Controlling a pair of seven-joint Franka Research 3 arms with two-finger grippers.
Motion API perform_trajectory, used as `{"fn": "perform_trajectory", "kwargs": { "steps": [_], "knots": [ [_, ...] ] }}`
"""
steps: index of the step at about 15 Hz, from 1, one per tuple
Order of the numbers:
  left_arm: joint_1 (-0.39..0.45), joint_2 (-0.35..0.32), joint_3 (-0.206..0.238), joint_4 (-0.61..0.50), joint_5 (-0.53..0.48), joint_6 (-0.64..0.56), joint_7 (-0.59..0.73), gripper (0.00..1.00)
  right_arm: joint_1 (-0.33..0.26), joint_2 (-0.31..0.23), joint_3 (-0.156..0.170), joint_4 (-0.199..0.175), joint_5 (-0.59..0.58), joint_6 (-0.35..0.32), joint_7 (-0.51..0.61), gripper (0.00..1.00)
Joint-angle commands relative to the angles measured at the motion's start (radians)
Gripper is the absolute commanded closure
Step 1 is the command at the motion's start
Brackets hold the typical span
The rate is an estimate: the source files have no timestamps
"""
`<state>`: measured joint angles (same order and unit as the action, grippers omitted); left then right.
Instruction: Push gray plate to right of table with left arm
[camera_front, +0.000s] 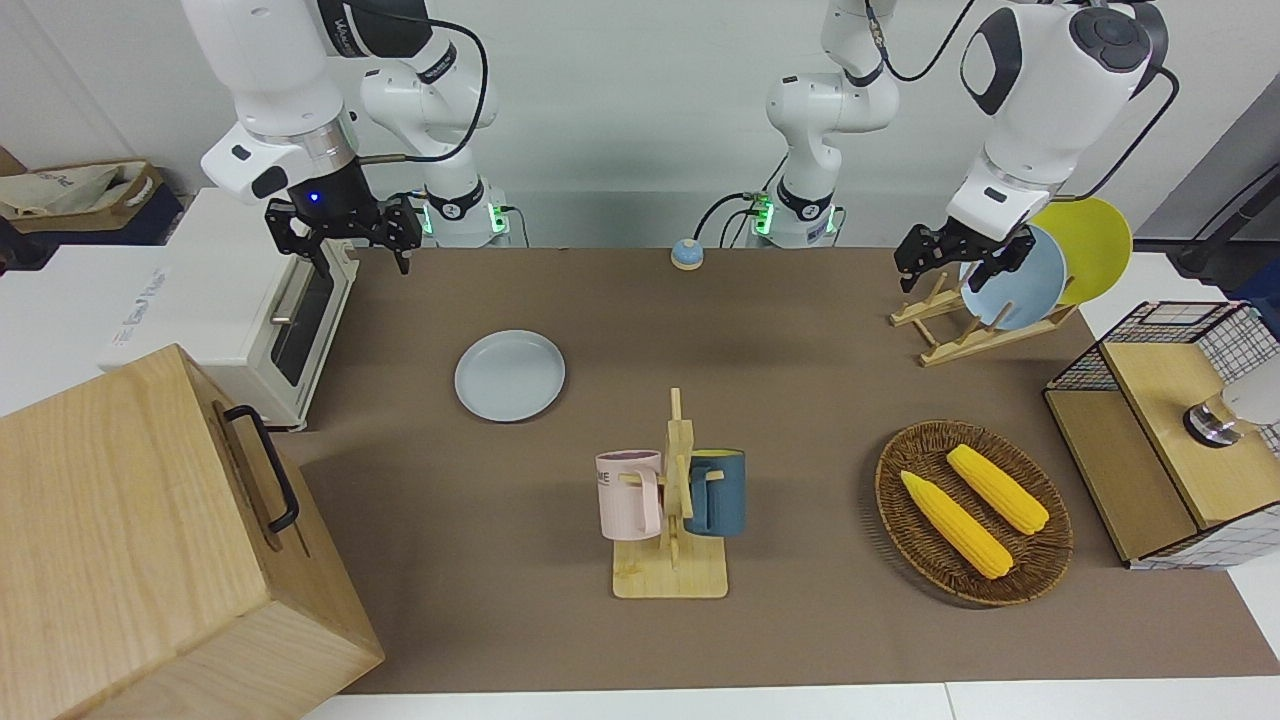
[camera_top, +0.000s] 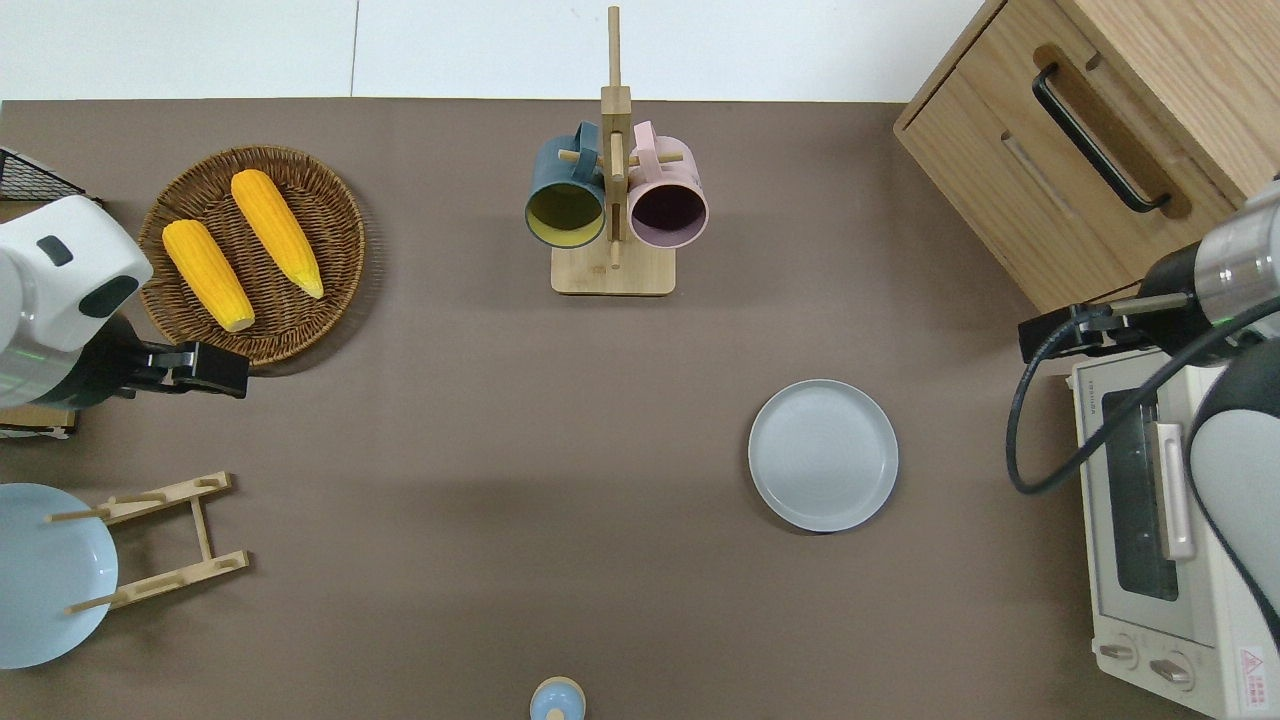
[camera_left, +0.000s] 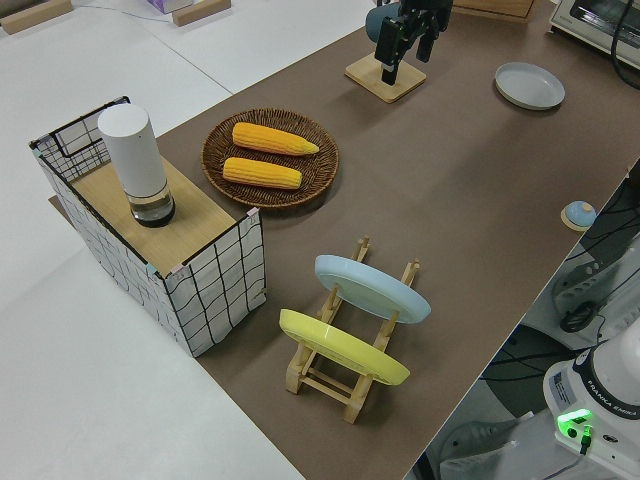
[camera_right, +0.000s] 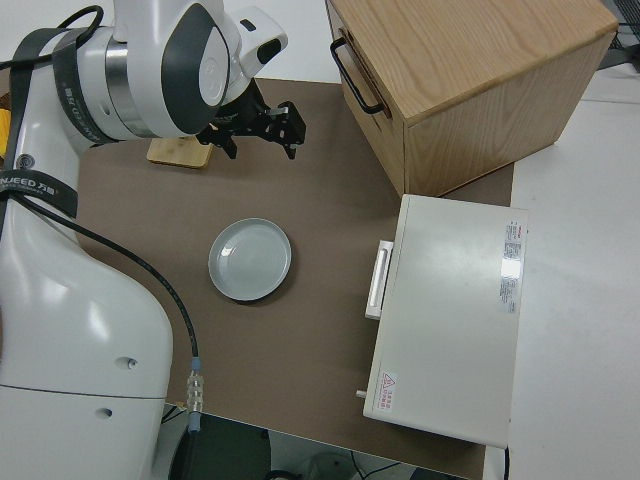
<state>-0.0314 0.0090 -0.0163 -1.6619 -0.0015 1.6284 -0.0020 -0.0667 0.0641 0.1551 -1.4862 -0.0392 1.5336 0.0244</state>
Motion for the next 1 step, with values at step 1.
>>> {"fn": "perform_trajectory", "kwargs": {
  "steps": [1],
  "knots": [
    [0.002, 0.005, -0.004, 0.019, 0.008, -0.016, 0.005, 0.01, -0.001, -0.006, 0.000, 0.001, 0.007, -0.010, 0.005, 0.017]
  ]
}}
